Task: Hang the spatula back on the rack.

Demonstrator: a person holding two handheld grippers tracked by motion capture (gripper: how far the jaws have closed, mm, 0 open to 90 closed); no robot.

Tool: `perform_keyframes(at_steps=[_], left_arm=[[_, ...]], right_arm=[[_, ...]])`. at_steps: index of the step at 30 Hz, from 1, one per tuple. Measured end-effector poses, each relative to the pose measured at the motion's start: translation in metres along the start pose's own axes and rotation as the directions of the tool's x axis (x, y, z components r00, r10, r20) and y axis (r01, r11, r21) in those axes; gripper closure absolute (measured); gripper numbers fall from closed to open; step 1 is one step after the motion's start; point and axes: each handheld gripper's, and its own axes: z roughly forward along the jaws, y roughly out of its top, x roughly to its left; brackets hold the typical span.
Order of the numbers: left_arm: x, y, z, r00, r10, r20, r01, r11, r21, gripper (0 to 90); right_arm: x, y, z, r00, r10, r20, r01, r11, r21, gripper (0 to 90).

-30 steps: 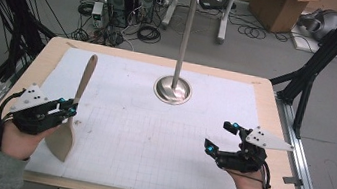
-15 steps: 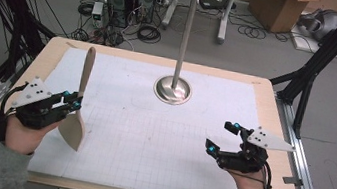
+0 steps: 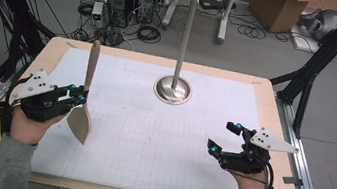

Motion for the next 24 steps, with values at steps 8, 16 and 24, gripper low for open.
perform_keyframes(at_steps=[8, 16, 24], left_arm=[[0.004, 0.011, 0.012, 0.9985, 0.01, 0.054, -0.009, 0.9995, -0.03, 77.6], [0.008, 0.021, 0.027, 0.9971, -0.004, 0.076, 0.007, 0.9992, -0.038, 77.6], [0.014, 0.025, 0.033, 0.9968, -0.013, 0.079, 0.016, 0.9991, -0.039, 77.6]], right_arm=[[-0.001, -0.001, -0.002, 1.0, 0.005, 0.007, -0.005, 1.0, 0.0, 10.6], [-0.001, 0.0, -0.007, 0.9999, 0.008, 0.012, -0.008, 1.0, -0.013, 10.6], [-0.001, -0.001, -0.01, 0.9999, 0.008, 0.015, -0.007, 1.0, -0.015, 10.6]])
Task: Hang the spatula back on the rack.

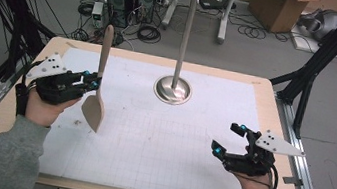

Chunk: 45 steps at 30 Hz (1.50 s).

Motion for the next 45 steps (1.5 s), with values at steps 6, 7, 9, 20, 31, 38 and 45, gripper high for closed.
perform_keyframes(at_steps=[6, 7, 9, 20, 31, 38, 45], left_arm=[[0.007, 0.006, 0.007, 1.0, -0.007, 0.003, 0.007, 1.0, 0.004, 77.6], [0.008, 0.007, 0.008, 1.0, -0.007, 0.006, 0.007, 1.0, 0.001, 77.6], [0.01, 0.008, 0.011, 0.9999, -0.006, 0.011, 0.006, 1.0, 0.002, 77.6], [0.015, 0.022, 0.021, 0.9995, -0.006, 0.03, 0.006, 1.0, -0.001, 77.6], [0.019, 0.045, 0.036, 0.9973, 0.005, 0.074, -0.004, 1.0, -0.008, 77.5], [0.022, 0.053, 0.048, 0.996, -0.001, 0.089, 0.002, 0.9999, -0.015, 77.6], [0.022, 0.058, 0.063, 0.9951, 0.007, 0.099, -0.007, 1.0, -0.004, 77.6]], right_arm=[[-0.002, -0.001, 0.0, 1.0, 0.009, 0.001, -0.009, 1.0, 0.002, 10.6], [-0.003, -0.002, 0.001, 1.0, 0.002, 0.002, -0.002, 1.0, -0.001, 10.6], [-0.004, -0.002, 0.001, 1.0, 0.007, 0.005, -0.007, 1.0, 0.0, 10.6], [-0.008, -0.004, 0.001, 0.9998, 0.014, 0.011, -0.014, 1.0, 0.0, 10.6], [-0.01, -0.004, -0.001, 0.9997, 0.019, 0.013, -0.019, 1.0, -0.008, 10.6], [-0.011, -0.004, 0.0, 0.9994, 0.023, 0.024, -0.023, 1.0, -0.008, 10.6], [-0.012, -0.004, -0.003, 0.9993, 0.023, 0.029, -0.022, 1.0, -0.015, 10.6]])
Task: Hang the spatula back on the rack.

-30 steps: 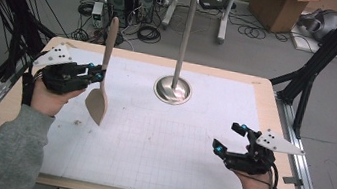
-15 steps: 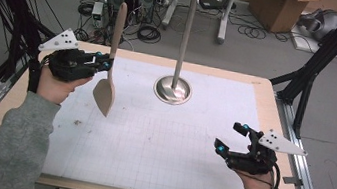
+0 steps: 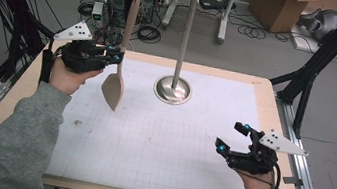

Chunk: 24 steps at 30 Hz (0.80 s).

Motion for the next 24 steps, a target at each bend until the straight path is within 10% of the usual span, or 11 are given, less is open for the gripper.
perform_keyframes(at_steps=[24], left_arm=[[0.008, 0.022, 0.048, 0.9989, -0.023, 0.041, 0.023, 0.9997, -0.007, 77.5]], right_arm=[[-0.007, -0.003, -0.009, 0.9997, 0.016, 0.017, -0.016, 1.0, -0.005, 10.6]])
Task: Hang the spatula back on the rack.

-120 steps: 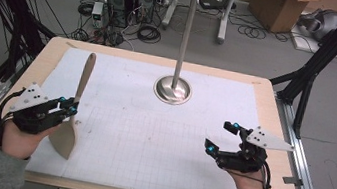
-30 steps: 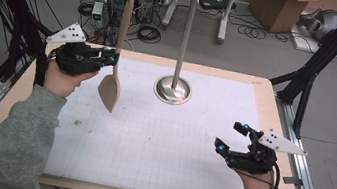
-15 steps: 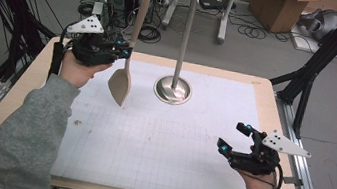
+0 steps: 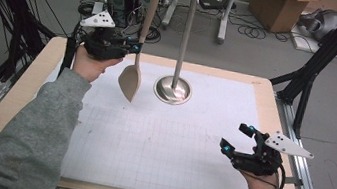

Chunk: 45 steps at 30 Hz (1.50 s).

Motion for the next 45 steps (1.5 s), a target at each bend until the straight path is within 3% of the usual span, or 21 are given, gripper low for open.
perform_keyframes(at_steps=[28, 45], left_arm=[[0.005, 0.002, 0.02, 0.9991, -0.04, 0.012, 0.04, 0.9989, 0.025, 77.4], [0.001, 0.004, 0.03, 0.9995, -0.027, 0.017, 0.026, 0.9993, 0.027, 77.4]], right_arm=[[-0.001, 0.001, -0.005, 1.0, -0.001, -0.002, 0.001, 1.0, -0.017, 10.6], [-0.004, -0.002, -0.008, 0.9999, 0.015, 0.008, -0.015, 1.0, -0.017, 10.6]])
